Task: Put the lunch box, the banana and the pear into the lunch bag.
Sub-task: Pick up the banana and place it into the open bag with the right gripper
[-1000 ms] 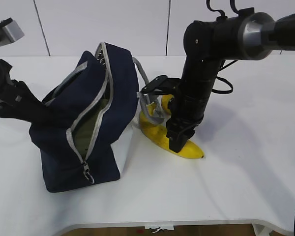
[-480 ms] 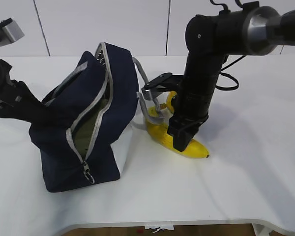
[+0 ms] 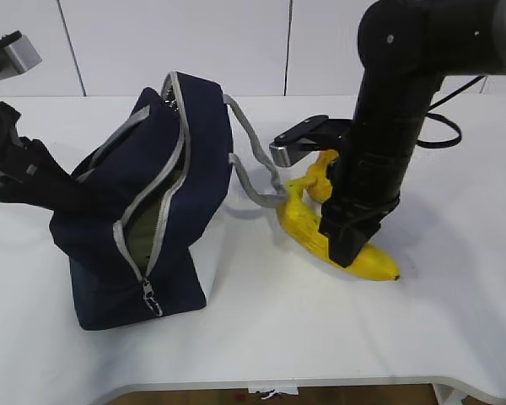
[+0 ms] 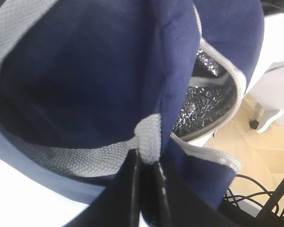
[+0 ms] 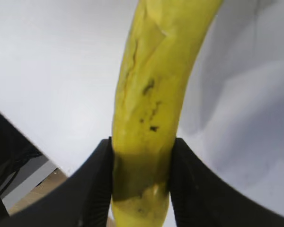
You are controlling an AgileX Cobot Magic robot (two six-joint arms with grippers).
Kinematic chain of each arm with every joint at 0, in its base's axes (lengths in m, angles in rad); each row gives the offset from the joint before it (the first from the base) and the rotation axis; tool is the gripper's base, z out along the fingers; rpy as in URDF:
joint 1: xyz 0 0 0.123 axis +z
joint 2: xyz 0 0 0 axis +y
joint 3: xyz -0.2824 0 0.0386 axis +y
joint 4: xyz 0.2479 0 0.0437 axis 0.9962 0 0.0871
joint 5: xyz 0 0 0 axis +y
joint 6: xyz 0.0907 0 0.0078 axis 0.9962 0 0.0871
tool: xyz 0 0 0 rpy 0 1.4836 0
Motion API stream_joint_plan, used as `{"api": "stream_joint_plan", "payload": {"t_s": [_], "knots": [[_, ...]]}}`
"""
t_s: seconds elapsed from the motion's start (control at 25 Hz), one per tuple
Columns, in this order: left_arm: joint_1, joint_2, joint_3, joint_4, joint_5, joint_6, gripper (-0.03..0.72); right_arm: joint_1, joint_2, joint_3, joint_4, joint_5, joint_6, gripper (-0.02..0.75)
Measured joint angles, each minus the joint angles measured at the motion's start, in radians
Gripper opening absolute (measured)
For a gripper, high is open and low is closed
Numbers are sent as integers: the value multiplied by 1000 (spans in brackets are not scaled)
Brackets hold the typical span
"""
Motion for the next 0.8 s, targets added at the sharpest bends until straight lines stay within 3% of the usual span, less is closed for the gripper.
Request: {"api": "stream_joint_plan", "payload": {"t_s": [0.48, 0.8], "knots": [[0, 0, 0, 0, -6, 0, 6, 0, -285, 46, -10, 11, 25, 263], [0, 0, 0, -13, 13, 0, 6, 0, -415, 48, -227, 22, 144, 263]]}}
